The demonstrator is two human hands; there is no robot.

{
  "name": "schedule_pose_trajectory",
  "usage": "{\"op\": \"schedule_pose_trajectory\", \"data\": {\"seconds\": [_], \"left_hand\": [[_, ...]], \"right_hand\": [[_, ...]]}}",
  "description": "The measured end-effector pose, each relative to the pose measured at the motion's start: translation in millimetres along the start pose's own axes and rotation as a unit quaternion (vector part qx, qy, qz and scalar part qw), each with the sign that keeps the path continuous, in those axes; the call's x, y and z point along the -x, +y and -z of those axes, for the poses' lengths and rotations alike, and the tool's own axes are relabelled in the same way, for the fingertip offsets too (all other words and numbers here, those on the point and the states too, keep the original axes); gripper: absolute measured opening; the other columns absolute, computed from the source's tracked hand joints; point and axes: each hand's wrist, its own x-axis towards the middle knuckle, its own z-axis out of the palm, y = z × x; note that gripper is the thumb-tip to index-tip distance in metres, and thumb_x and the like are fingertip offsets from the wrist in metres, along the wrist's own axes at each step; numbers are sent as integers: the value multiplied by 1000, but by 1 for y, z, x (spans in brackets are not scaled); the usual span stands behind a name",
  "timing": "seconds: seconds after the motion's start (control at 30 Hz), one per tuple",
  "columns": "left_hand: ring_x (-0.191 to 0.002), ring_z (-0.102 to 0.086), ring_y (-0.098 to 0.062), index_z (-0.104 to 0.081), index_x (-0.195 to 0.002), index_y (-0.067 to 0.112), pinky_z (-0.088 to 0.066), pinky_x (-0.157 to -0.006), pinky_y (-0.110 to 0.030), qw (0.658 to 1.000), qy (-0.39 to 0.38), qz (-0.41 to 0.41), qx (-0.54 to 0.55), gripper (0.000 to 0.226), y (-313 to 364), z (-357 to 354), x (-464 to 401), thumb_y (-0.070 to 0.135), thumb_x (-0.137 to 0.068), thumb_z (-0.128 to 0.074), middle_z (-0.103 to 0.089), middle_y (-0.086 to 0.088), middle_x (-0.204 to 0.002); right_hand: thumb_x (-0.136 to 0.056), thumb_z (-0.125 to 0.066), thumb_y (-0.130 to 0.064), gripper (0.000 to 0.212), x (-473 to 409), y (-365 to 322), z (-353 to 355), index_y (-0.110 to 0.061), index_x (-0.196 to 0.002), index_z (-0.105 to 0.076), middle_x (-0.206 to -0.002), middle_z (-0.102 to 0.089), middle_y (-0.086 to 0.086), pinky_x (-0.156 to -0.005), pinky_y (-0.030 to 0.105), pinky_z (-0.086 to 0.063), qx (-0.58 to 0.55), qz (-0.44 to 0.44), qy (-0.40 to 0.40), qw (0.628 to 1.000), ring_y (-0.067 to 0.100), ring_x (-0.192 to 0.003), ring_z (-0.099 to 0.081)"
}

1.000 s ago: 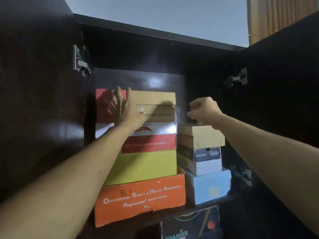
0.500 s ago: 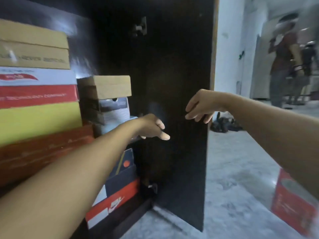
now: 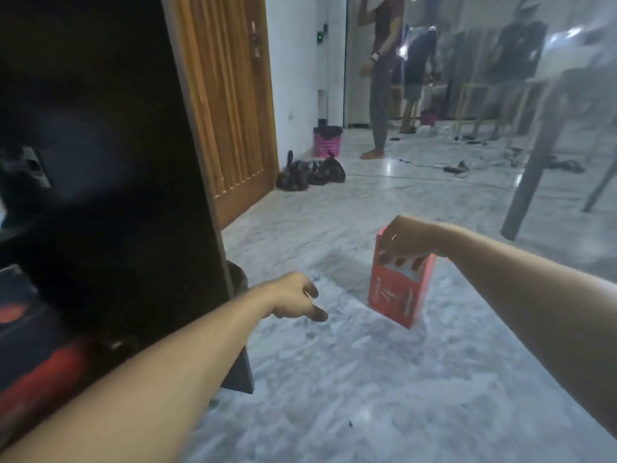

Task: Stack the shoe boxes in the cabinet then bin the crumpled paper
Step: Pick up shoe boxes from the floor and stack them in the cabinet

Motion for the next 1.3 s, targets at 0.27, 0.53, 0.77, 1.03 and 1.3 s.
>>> {"op": "schedule_pose_trajectory", "data": {"seconds": [0.27, 0.53, 0.77, 1.03, 1.3], "left_hand": [[-114, -57, -21, -44, -142, 7, -46, -95, -31, 990, -22, -16, 137, 73, 18, -82, -119, 29, -80, -78, -55, -6, -124], [-119, -53, -21, -46, -141, 8, -47, -99, -34, 980, 6, -29, 195, 70, 29, -119, -212, 21, -80, -76, -51, -8, -135], [-118, -52, -17, -39, -144, 6, -39, -89, -21, 972, 20, -26, 232, 69, 38, -130, -262, 16, -84, -72, -50, -9, -137], [-122, -50, -21, -40, -144, 8, -41, -96, -26, 969, -5, 11, 248, 66, 24, -155, -280, 15, -85, -71, -51, -7, -135], [-109, -59, -21, -51, -133, 14, -47, -78, -29, 959, -9, 50, 280, 61, 4, -187, -274, 22, -79, -77, -56, -5, -127]], "right_hand": [[-85, -73, -25, 30, -55, 133, -33, -18, -113, -68, -109, -67, 8, -74, 42, -61, 37, -105, 69, 991, 30, -89, -66], [-83, -75, -26, 51, -147, 193, -45, -6, -127, -61, -128, -63, 11, -97, 38, -48, 38, -119, 149, 981, 32, -118, -58], [-79, -73, -23, 74, -218, 219, -72, -13, -143, -36, -149, -29, 19, -101, 39, -39, 124, -95, 143, 977, 41, -129, -42], [-78, -63, -20, 35, -223, 225, -86, -6, -106, -46, -107, -58, 17, -81, 37, -39, 104, 7, 273, 956, 36, -107, -48], [-83, -64, -32, 35, -191, 211, -107, -15, -114, -64, -108, -70, 2, -69, 35, -44, 166, 64, 342, 923, 32, -113, -48]]}}
